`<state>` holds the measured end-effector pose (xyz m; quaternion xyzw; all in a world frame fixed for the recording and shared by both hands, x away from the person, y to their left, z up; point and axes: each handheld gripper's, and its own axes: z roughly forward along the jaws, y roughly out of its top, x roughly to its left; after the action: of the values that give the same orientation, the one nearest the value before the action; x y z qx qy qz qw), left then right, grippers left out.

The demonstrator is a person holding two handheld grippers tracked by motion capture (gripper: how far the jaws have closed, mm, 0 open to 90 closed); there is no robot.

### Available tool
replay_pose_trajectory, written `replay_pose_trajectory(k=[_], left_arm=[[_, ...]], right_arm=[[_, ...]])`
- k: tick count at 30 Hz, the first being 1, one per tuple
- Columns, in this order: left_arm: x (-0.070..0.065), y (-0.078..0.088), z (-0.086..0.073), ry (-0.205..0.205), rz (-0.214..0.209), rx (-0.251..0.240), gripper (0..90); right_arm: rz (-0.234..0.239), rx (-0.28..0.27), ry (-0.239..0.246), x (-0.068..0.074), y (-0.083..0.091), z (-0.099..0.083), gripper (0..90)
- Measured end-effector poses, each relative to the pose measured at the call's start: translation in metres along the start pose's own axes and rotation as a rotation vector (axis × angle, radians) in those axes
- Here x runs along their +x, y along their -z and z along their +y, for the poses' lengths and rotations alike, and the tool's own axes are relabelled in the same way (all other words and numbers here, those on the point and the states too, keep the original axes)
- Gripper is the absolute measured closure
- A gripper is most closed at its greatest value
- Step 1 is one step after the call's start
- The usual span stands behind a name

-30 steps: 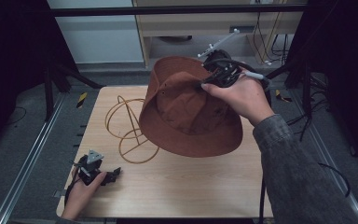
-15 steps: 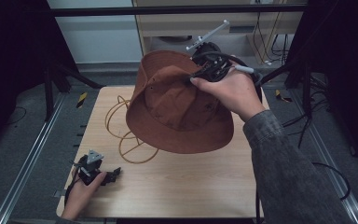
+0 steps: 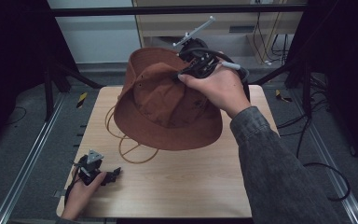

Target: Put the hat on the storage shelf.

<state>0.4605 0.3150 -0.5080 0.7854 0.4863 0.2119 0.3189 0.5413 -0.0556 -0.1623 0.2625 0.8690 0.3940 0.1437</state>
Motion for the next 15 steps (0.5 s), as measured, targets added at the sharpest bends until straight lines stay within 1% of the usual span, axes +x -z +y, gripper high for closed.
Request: replay_pose_trajectory(k=[15], left_arm=[[0.0001,0.0,0.0,-0.001,0.0,0.0,0.0]], right_arm=[[0.016,-0.023,0.01,0.0075,-0.0061,0.008,89.0]])
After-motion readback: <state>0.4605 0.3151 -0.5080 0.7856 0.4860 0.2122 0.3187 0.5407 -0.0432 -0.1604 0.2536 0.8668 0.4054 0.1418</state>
